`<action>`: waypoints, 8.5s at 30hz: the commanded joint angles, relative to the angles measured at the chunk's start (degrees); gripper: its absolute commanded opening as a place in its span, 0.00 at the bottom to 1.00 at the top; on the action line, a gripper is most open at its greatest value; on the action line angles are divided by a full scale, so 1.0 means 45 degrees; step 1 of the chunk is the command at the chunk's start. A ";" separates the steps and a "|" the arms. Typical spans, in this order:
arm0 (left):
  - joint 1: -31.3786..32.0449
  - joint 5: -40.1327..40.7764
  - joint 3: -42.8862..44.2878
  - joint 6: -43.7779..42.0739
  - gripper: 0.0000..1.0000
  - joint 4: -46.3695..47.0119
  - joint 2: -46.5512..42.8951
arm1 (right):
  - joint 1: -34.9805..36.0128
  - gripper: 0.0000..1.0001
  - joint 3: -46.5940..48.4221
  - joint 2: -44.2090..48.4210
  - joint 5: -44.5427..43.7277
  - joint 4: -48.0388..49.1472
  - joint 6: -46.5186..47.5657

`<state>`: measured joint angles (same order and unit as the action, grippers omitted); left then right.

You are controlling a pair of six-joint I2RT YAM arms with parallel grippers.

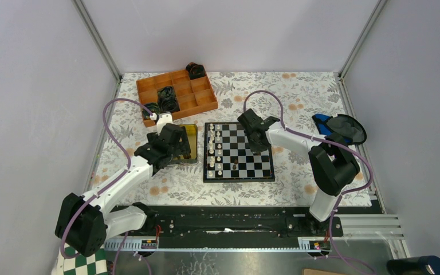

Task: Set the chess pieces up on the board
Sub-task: Place the chess piece on the chessboard, then pick up the chess piece from the chessboard, then place the chess piece on the chessboard, then pick up the chess piece from the chessboard.

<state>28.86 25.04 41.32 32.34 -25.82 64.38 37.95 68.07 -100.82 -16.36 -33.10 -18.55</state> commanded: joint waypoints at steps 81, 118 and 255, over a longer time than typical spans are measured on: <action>0.0496 0.0559 0.0349 -0.0187 0.99 -0.0187 0.0204 | 0.2622 0.56 0.1754 -0.0464 0.1637 -0.0323 -0.0090; 0.0520 0.0510 0.0408 -0.0237 0.99 -0.0188 0.0284 | 0.2636 0.04 0.1719 -0.0771 0.1304 -0.0132 -0.0205; 0.0929 0.0864 0.0447 -0.0155 0.99 -0.0371 0.0322 | 0.2628 0.44 0.0783 -0.0389 0.3226 0.0826 0.0415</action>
<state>32.64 27.31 41.34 32.34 -27.42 65.89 49.21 70.91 -102.30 -3.29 -30.41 -16.78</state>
